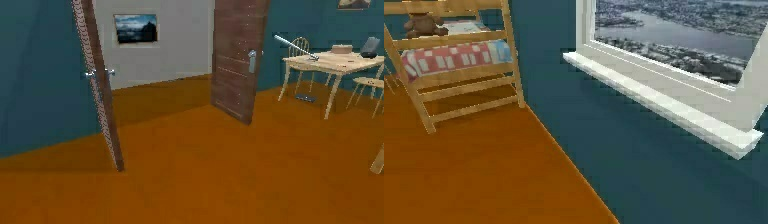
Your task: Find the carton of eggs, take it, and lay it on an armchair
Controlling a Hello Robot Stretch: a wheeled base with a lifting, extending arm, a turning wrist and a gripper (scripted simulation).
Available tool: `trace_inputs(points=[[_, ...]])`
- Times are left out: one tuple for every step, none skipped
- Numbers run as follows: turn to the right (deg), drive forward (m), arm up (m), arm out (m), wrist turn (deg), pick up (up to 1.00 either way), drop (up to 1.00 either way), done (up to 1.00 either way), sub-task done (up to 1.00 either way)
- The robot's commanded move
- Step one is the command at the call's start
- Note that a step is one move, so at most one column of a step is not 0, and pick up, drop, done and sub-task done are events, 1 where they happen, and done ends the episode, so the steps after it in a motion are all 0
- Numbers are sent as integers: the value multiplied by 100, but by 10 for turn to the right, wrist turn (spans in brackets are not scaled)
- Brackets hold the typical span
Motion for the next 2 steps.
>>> trace_inputs(points=[[0, 100, 0, 0, 0, 0, 0, 0, 0], [0, 80, 0, 0, 0, 0, 0, 0, 0]])
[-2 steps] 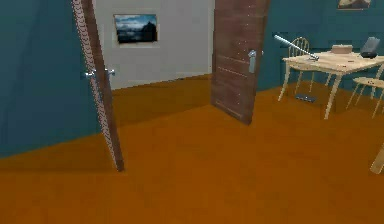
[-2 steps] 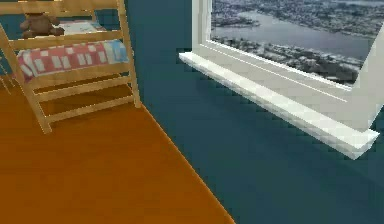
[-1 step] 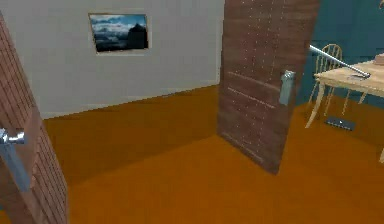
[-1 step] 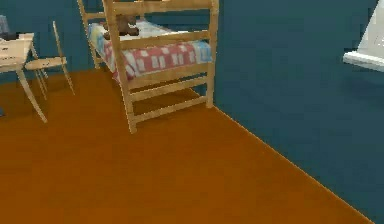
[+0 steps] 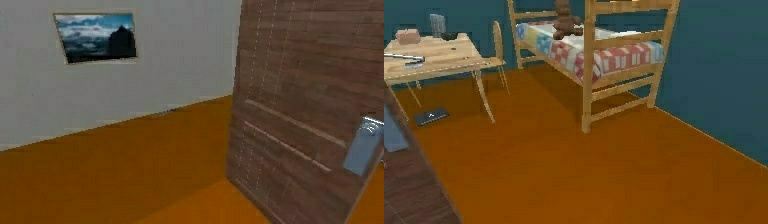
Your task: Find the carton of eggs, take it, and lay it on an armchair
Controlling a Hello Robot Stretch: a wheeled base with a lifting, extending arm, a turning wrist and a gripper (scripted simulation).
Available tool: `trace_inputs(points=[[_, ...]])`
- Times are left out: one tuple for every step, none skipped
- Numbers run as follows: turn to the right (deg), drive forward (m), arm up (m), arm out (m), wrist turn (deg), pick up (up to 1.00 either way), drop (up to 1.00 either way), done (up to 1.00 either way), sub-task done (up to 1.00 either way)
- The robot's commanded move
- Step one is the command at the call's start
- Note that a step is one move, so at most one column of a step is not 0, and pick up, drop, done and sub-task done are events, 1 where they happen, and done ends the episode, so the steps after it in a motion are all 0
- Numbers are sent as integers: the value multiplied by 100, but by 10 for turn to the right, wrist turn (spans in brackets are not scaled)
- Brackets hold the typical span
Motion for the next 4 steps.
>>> trace_inputs(points=[[-90, 0, 0, 0, 0, 0, 0, 0, 0], [0, 100, 0, 0, 0, 0, 0, 0, 0], [-60, 0, 0, 0, 0, 0, 0, 0, 0], [0, 45, 0, 0, 0, 0, 0, 0, 0]])
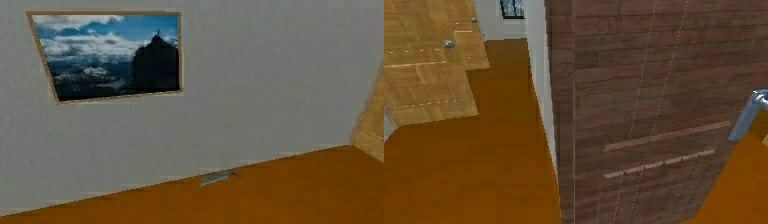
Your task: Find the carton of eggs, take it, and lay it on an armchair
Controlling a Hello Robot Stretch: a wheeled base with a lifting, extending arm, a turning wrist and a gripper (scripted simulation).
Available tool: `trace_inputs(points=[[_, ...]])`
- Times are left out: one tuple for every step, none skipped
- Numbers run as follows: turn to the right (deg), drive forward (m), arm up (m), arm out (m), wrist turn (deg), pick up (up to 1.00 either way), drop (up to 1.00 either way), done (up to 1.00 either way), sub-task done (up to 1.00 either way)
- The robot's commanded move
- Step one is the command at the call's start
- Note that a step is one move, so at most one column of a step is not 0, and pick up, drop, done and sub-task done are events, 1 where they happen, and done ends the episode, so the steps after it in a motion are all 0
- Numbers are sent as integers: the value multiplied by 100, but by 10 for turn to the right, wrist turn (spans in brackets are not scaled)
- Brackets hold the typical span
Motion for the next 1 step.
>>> trace_inputs(points=[[120, 0, 0, 0, 0, 0, 0, 0, 0]])
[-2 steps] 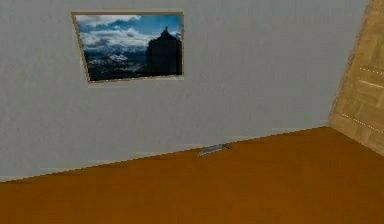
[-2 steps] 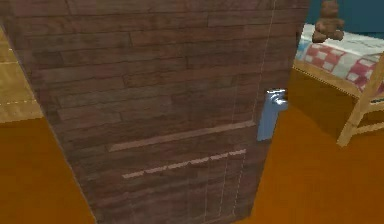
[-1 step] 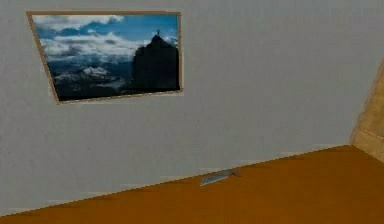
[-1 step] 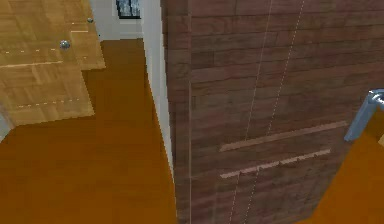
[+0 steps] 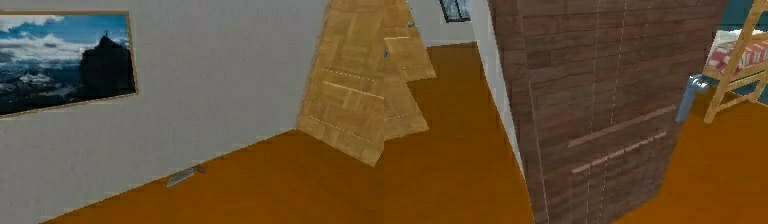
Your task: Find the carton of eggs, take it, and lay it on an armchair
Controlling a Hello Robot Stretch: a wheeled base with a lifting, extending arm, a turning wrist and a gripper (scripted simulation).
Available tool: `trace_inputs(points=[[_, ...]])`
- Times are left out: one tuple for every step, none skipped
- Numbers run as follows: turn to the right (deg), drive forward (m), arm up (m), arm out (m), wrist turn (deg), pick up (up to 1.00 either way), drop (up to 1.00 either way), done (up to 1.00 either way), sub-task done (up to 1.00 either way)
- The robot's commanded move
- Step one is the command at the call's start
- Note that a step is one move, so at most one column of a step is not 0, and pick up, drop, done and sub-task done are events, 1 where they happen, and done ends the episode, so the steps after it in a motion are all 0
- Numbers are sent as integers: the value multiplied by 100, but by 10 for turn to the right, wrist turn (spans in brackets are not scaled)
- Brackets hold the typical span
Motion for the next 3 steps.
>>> trace_inputs(points=[[0, 45, 0, 0, 0, 0, 0, 0, 0], [450, 0, 0, 0, 0, 0, 0, 0, 0], [150, 0, 0, 0, 0, 0, 0, 0, 0]])
